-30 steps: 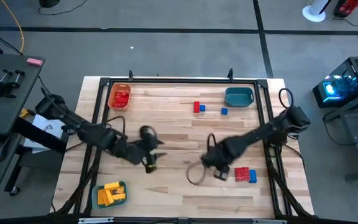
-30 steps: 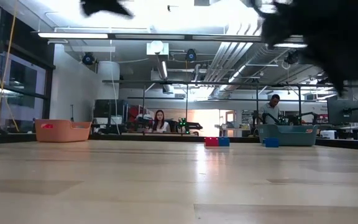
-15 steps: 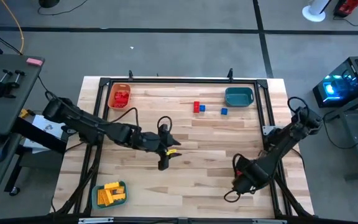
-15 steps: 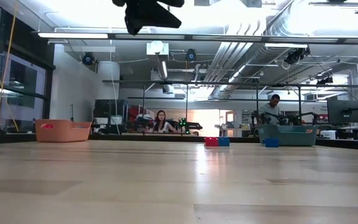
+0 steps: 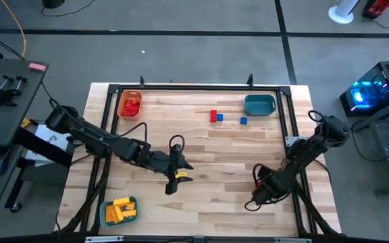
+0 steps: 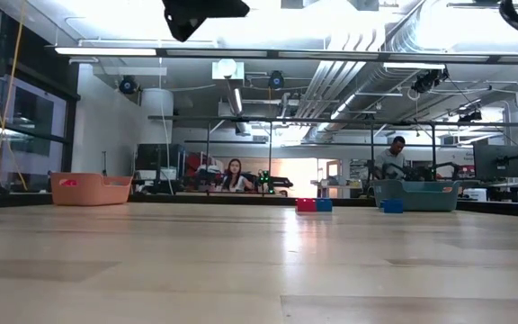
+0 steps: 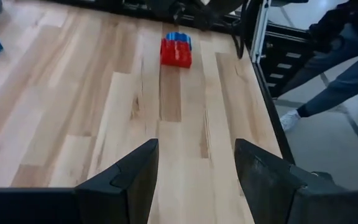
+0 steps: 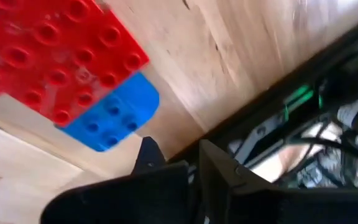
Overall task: Sort blocks
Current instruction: Put the blue game piece into the blue bin
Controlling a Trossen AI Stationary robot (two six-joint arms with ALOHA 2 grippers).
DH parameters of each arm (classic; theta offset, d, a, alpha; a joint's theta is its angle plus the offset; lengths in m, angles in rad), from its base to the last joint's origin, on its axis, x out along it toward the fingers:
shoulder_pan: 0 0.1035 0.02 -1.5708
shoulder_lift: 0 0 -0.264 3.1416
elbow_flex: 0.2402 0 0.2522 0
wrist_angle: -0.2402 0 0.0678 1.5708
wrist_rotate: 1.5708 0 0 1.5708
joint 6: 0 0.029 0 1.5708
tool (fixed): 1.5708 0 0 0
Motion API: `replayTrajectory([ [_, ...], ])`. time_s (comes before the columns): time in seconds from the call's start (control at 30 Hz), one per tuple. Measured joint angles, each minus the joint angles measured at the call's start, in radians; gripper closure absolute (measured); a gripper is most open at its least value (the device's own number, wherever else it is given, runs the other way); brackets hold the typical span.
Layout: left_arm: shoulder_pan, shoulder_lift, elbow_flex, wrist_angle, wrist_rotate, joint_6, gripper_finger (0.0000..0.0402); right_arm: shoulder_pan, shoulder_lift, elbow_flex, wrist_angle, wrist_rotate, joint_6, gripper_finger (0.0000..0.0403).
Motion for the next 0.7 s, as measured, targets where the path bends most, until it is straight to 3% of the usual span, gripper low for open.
replayTrajectory([
  [0.33, -0.035, 0.0, 0.0, -0.022, -0.055, -0.039, 0.0207, 0.002, 0.0, -0.063, 0.123, -0.012, 0.015, 0.0403],
  [0.7, -0.035, 0.0, 0.0, -0.045, -0.057, -0.059, 0.0207, 0.063, 0.0, -0.07, 0.269, -0.141, 0.072, 0.0403],
])
